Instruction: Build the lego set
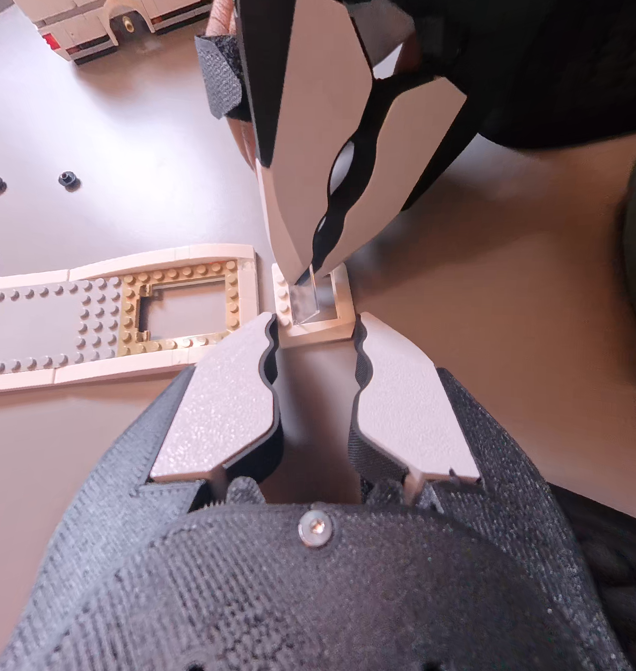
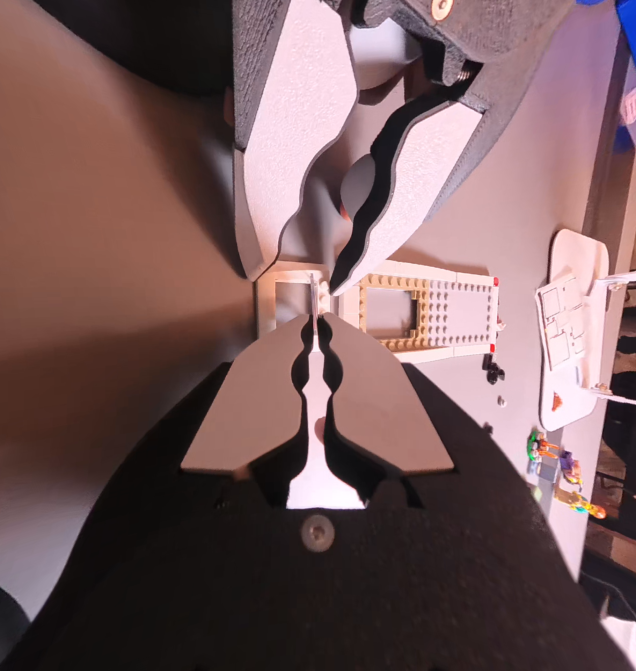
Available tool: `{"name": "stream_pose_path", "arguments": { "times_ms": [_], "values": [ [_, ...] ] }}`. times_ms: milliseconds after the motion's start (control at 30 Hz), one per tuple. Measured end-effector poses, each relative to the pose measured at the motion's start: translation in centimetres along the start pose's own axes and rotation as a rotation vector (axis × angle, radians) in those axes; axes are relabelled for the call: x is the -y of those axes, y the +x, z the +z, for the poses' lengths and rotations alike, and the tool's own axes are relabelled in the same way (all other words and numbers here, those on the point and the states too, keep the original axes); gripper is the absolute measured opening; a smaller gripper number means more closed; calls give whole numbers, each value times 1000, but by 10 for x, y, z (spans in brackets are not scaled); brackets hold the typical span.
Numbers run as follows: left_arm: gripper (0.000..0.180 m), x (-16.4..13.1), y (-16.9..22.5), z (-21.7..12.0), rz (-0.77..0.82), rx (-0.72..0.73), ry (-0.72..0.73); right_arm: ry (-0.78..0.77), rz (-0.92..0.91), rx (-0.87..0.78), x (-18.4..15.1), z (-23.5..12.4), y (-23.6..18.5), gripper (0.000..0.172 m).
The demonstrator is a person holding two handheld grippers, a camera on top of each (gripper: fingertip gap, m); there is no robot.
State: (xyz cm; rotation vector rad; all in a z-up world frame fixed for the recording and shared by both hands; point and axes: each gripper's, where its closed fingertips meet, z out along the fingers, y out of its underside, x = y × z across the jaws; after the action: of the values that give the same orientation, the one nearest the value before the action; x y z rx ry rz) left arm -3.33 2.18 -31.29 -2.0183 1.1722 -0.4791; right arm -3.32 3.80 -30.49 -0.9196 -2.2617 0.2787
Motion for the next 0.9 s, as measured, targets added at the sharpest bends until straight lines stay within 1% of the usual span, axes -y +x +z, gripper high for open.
{"name": "stream_pose_path", "arguments": {
  "times_ms": [33, 167, 400, 567, 700, 733, 800, 900],
  "values": [
    [41, 0, 0, 0, -4, 1, 2, 1, 23, 6, 0, 0, 0, 1],
    [40, 0, 0, 0, -14, -1, 9, 29, 198, 72, 0, 0, 0, 2],
    [40, 0, 0, 0, -18, -4, 11, 59, 356, 193, -2, 2, -1, 2],
    [40, 0, 0, 0, -23, -5, 15, 62, 378, 233, -2, 2, -1, 2],
    [40, 1, -1, -1, -28, -5, 27, 72, 315, 178, -1, 2, 1, 2],
    [40, 1, -1, -1, -26, -6, 28, 73, 312, 165, -2, 3, 2, 4],
    [40, 1, 0, -1, -21, -6, 28, 66, 262, 114, -8, 2, 4, 14],
    [40, 1, 0, -1, -21, -1, 34, 112, 261, 98, -3, -8, 1, 19]
  ]
}}
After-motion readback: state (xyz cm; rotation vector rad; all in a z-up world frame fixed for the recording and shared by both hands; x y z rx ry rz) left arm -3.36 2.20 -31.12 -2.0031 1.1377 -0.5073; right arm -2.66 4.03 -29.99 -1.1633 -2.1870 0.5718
